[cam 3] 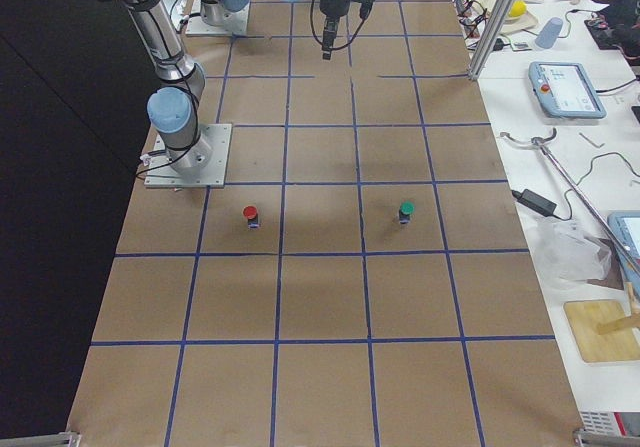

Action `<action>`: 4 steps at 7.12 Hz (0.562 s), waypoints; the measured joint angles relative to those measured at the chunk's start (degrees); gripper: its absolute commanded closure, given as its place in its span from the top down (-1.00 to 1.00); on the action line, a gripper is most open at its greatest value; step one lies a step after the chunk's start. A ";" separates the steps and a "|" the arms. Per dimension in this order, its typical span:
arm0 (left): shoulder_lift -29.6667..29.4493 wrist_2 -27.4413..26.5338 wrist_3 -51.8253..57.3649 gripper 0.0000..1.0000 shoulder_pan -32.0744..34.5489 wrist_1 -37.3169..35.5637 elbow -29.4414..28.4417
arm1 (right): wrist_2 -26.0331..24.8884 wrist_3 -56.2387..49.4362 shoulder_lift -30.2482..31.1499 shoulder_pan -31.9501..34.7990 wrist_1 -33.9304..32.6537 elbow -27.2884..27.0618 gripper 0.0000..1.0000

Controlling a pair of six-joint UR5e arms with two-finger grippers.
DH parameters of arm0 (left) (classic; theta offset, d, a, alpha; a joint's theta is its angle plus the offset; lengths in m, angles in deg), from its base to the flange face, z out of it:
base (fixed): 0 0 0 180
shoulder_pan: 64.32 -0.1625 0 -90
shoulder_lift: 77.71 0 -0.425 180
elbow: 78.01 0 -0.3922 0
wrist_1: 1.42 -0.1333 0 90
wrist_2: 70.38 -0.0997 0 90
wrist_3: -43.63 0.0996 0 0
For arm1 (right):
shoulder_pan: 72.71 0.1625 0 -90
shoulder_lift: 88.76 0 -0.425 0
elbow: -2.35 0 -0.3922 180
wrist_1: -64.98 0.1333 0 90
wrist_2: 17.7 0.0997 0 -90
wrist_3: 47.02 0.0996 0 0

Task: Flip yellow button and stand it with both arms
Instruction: 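Lift the yellow button toward the right gripper while the right gripper approaches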

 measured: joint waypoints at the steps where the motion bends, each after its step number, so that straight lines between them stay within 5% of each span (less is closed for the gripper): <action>1: 0.11 0.19 -0.34 -0.50 -0.08 0.18 -0.07 | -0.06 -0.05 0.00 0.00 -0.33 0.00 1.00; 4: 3.85 5.43 -6.20 -0.50 -0.38 11.07 -1.54 | -0.22 0.03 0.00 0.02 -0.60 0.00 1.00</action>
